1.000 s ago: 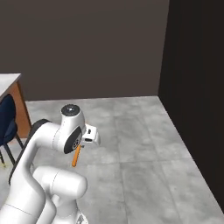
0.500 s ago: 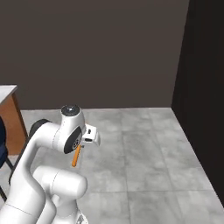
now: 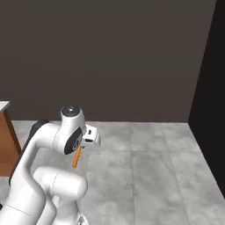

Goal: Take the fork and place it on the left side of the plate. Then take the spoon and place it on the right side of the plate. Make sure they're directly next to the plate.

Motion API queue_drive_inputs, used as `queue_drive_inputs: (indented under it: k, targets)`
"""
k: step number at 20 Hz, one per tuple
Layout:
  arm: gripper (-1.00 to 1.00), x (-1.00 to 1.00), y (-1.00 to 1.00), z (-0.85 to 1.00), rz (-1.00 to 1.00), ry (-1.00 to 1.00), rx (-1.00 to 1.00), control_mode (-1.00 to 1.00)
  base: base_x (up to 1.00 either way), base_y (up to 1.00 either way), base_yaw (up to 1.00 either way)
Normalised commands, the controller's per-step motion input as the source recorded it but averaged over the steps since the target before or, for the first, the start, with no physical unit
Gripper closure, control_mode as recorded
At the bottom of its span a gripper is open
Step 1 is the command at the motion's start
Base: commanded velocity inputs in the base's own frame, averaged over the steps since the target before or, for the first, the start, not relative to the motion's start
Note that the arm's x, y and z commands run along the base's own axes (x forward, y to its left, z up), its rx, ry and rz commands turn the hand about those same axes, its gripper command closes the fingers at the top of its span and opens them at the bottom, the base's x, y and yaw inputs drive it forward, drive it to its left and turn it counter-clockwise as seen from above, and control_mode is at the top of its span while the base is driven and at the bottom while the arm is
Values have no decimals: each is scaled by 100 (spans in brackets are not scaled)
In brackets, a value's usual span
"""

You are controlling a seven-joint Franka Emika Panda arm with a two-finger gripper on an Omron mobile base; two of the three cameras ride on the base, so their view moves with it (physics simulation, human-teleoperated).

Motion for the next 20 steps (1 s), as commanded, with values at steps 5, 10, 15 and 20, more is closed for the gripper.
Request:
queue_drive_inputs:
  k: [5, 10, 15, 20]
  targets:
    - [100, 0, 0, 0, 0, 0, 0, 100, 100, 21, 19]
    - [100, 0, 0, 0, 0, 0, 0, 100, 100, 16, 23]
    - [100, 0, 0, 0, 0, 0, 0, 100, 100, 12, 27]
    - [100, 0, 0, 0, 0, 0, 0, 100, 100, 11, 30]
